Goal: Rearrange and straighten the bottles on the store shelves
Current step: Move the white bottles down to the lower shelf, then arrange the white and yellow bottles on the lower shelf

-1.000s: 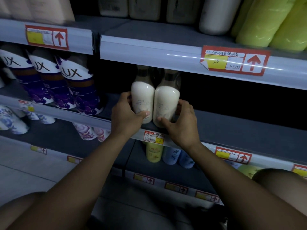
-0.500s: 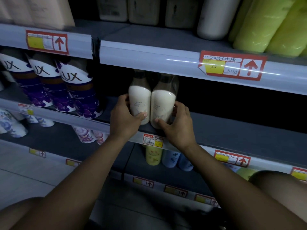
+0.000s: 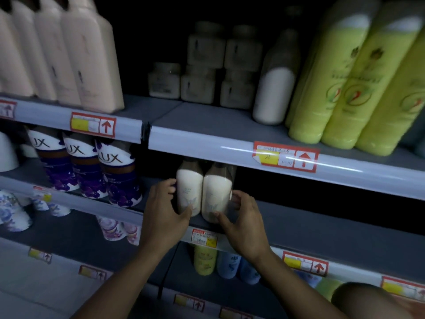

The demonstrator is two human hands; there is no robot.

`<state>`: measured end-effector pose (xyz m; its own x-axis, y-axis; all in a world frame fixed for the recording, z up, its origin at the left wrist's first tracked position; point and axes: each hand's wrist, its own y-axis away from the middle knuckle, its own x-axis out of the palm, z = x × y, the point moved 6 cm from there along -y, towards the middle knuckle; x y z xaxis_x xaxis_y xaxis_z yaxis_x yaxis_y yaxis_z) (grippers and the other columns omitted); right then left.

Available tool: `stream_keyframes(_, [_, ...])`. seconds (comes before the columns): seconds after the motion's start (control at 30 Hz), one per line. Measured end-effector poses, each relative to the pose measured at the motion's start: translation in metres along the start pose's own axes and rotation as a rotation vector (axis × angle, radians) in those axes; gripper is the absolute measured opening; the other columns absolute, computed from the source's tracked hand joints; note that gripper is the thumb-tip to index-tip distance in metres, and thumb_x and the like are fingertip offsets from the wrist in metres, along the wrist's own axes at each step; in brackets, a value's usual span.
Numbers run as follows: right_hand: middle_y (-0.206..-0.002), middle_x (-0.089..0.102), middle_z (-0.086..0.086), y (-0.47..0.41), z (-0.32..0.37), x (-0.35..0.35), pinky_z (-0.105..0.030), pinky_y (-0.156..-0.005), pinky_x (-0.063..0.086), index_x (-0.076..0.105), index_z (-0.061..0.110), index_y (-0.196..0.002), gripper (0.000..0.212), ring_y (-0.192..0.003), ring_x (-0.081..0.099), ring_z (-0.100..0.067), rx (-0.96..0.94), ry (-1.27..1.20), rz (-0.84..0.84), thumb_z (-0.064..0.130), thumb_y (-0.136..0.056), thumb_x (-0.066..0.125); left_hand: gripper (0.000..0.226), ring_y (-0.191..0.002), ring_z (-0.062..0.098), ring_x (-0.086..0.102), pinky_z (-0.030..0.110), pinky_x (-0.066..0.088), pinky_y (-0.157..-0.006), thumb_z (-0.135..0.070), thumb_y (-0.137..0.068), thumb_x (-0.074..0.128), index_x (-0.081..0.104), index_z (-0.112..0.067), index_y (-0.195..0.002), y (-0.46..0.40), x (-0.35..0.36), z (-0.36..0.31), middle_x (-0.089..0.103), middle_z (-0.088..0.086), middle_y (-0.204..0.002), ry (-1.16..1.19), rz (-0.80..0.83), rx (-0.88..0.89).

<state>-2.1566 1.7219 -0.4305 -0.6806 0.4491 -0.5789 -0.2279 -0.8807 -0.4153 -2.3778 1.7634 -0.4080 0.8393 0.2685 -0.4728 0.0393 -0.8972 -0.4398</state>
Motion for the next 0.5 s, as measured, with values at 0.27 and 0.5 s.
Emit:
stream_keyframes(0.27, [-0.113,0.055,0.023,0.020,0.025,-0.058,-0.026,-0.085,0.054,0.047,0.050,-0.119,0.039,-0.099,0.060,0.000,-0.095,-0.012,-0.065,0.046,-0.087,0.069,0.052,-0.089,0.004,0.065,0.030,0.059,-0.073,0.000,-0.079,0.082,0.063,-0.035,-0.113,0.025,-0.021,-0.044,0.063,-0.012,-0.102,0.143,-0.016,0.071])
stream_keyframes(0.5, [-0.096,0.061,0.018,0.047,0.070,-0.131,-0.022,-0.070,0.053,0.061,0.036,-0.113,0.021,-0.085,0.065,-0.008,-0.227,-0.057,-0.243,0.035,-0.092,0.065,0.031,-0.087,0.012,0.067,0.025,0.055,-0.071,-0.011,-0.086,0.074,0.066,-0.033,-0.107,0.037,-0.038,-0.136,0.064,-0.016,-0.097,0.239,-0.041,0.319])
